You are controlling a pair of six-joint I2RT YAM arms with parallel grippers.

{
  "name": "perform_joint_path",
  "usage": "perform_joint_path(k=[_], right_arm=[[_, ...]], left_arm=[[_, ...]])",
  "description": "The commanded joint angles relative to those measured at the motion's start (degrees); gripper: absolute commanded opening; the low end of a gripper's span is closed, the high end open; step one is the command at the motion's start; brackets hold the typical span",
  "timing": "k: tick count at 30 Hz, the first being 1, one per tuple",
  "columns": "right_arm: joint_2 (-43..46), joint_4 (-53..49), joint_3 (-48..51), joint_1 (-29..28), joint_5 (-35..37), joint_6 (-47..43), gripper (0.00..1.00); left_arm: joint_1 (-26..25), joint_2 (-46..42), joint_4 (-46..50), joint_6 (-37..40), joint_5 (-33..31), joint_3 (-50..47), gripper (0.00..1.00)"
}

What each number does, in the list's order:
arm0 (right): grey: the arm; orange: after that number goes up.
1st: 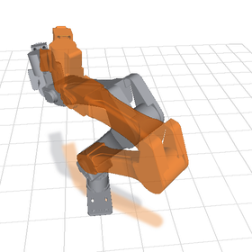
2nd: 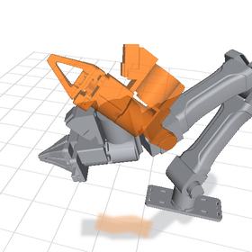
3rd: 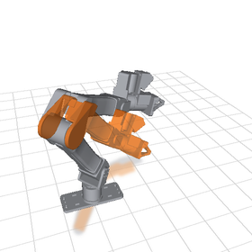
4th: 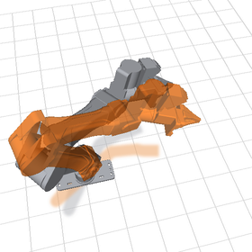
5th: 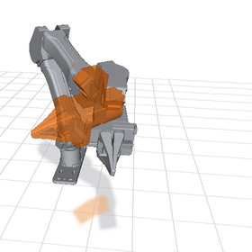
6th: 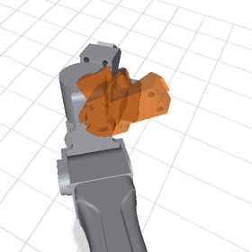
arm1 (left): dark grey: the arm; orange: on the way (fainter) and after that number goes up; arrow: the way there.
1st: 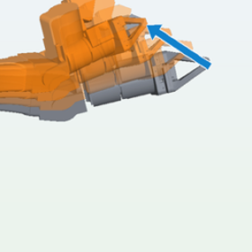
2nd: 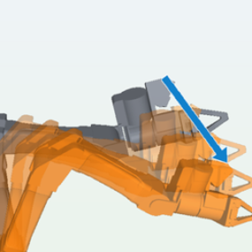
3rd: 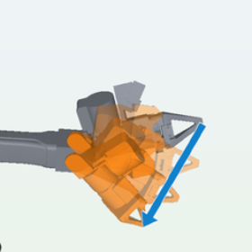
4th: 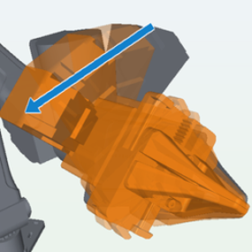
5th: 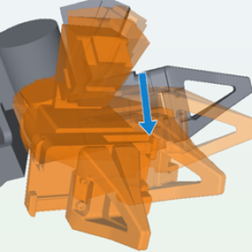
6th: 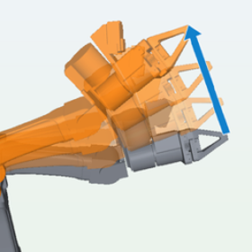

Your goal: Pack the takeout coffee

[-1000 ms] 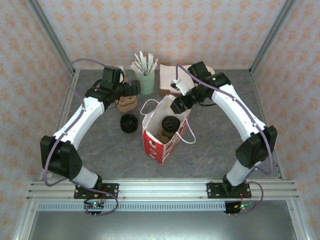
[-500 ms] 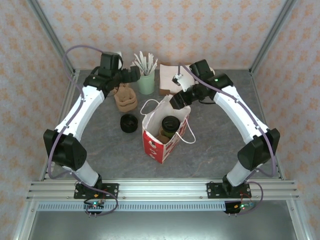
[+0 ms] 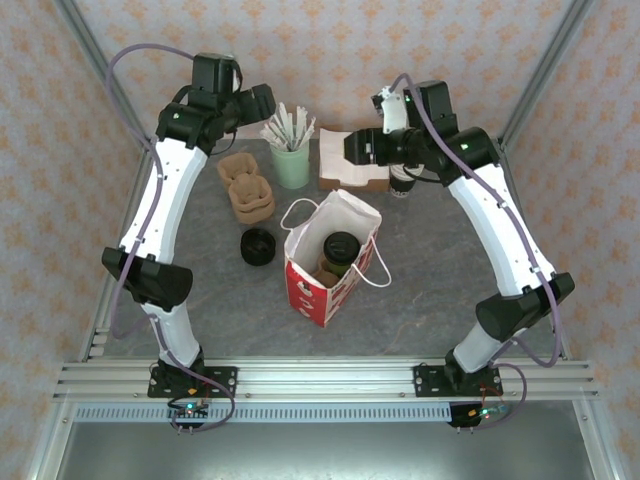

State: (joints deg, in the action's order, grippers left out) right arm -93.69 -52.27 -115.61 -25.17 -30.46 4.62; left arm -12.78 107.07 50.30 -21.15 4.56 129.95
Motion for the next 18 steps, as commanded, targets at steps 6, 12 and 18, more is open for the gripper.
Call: perform_joint_path(k=[6,12,18], right_arm=[[2.54,2.54,5.12,-0.09,-2.42,19.54,0.64],[8.35,2.79,11.92,-0.06,2.77,19.82,0.64],[13.08,6.14,18.54,-0.09,4.47,20.14,0.63]], left_arm=[[-1.18,-3.93,-1.89,2.89,-0.26,-5.78,0.83],[-1.87,-1.12,2.35,5.3,3.47,-0.98,0.82],[-2.9,3.82,1.99,6.43,5.19,2.44,0.81]])
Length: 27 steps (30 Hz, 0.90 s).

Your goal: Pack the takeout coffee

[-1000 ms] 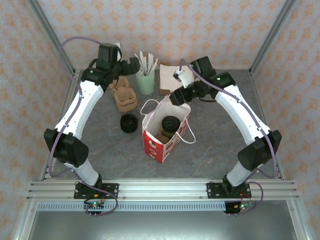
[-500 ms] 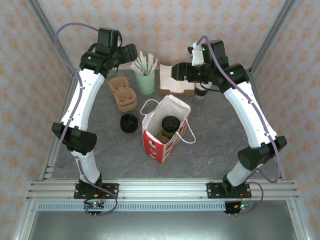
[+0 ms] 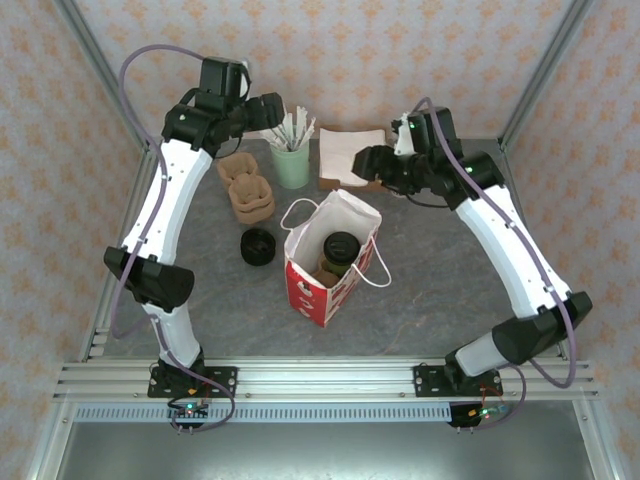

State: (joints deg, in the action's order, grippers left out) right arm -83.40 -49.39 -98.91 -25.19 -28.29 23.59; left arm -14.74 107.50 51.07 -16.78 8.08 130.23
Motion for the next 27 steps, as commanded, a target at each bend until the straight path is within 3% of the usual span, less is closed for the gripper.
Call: perform_joint_path(k=[1,16,27], right_arm=[[3.6,3.59,2.62,-0.04,2.86,1.18,0.63],[9.95,3.29,7.29,-0.08,7.49,-0.19,0.63],[8.62,3.41,6.22,-0.07,6.81,-1.03,0.63]], left_arm=[[-1.2,4.56,0.81,2.34,1.79,2.83,0.81],[-2.59,21.0,-2.95,4.12,0.0,13.69,0.66],[-2.64,25.41,-6.55,4.0,-0.7,16.32,0.51]])
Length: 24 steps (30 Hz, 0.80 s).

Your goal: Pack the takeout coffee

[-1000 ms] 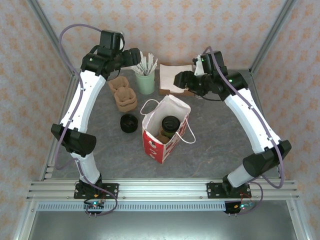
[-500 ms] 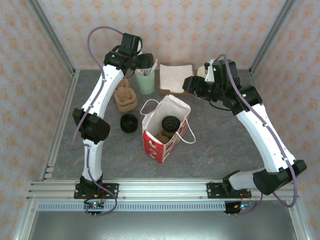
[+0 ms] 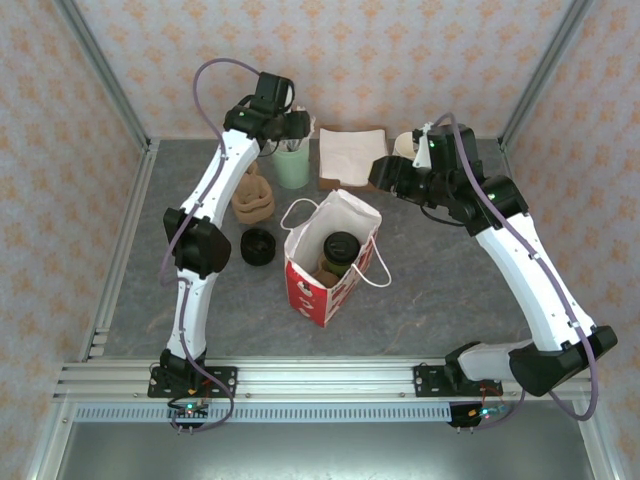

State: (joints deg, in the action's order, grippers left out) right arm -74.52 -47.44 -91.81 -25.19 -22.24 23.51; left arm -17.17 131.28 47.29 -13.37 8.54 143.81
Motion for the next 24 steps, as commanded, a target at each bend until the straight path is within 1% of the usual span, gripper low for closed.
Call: perform_joint_path(k=[1,6,8,10,12,24], right_arm=[[-0.43,1.32,-1.16,-0.09,0.62,-1.02,0.63],[-0.93,1.37,-1.75,-0.07,0.63,-1.32,0.63],[-1.03,1.5,-1.85,-0.09,0.56,-1.28,0.63],[-1.15,1.45,-1.79,-0.08,0.45,-1.32,0.63],[-1.3,1.35,-1.88,-0.08,0.18,-1.38,0.63],[-1.55,1.97,-1.14,-0.1,-0.28,-1.12,0.63]], left_arm=[[-0.17,2.27,-2.64,0.55,-0.87,3.58,0.5],[-0.23,4.87,-2.07,0.34,-0.42,6.81,0.49],[-0.23,5.37,-2.41,0.31,-0.49,6.96,0.47],[-0.18,5.95,-2.64,0.46,-0.82,7.31,0.41],[-0.23,6.47,-2.68,0.71,-0.98,7.68,0.39],[-0.23,9.32,-3.42,0.9,-2.38,9.58,0.4]])
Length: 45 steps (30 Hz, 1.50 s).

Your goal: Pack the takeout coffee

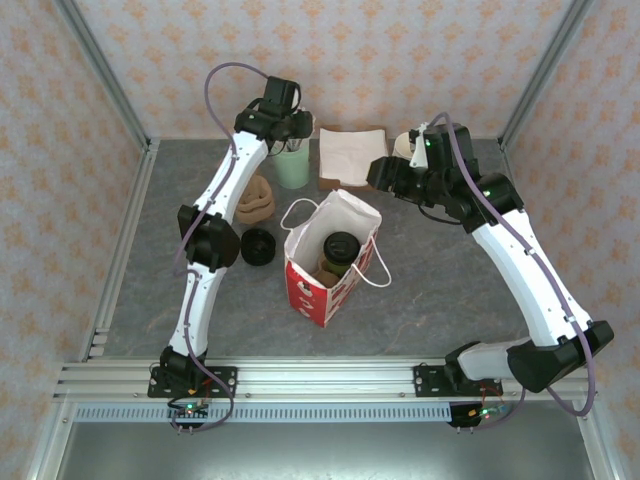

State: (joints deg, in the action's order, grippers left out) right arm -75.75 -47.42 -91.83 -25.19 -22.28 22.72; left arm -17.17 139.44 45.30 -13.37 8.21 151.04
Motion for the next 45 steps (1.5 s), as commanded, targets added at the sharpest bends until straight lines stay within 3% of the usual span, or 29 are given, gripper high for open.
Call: perform_joint_path(k=[1,12,24,45], right_arm=[[-0.33,2.03,-0.94,-0.04,-0.36,-0.26,0.63],[-0.14,2.39,-0.28,-0.09,0.07,-0.06,0.63],[-0.25,2.43,-0.06,-0.1,0.08,0.06,0.63],[-3.42,5.28,-2.78,0.05,4.09,-1.68,0.63]], left_arm=[[-0.23,1.34,-1.72,1.01,-2.05,2.38,0.4],[-0.24,3.11,-4.69,1.39,-2.26,3.38,0.39],[-0.32,2.7,-4.77,2.89,-2.7,5.3,0.22],[-0.65,-12.6,1.11,7.29,-3.0,5.06,0.09]])
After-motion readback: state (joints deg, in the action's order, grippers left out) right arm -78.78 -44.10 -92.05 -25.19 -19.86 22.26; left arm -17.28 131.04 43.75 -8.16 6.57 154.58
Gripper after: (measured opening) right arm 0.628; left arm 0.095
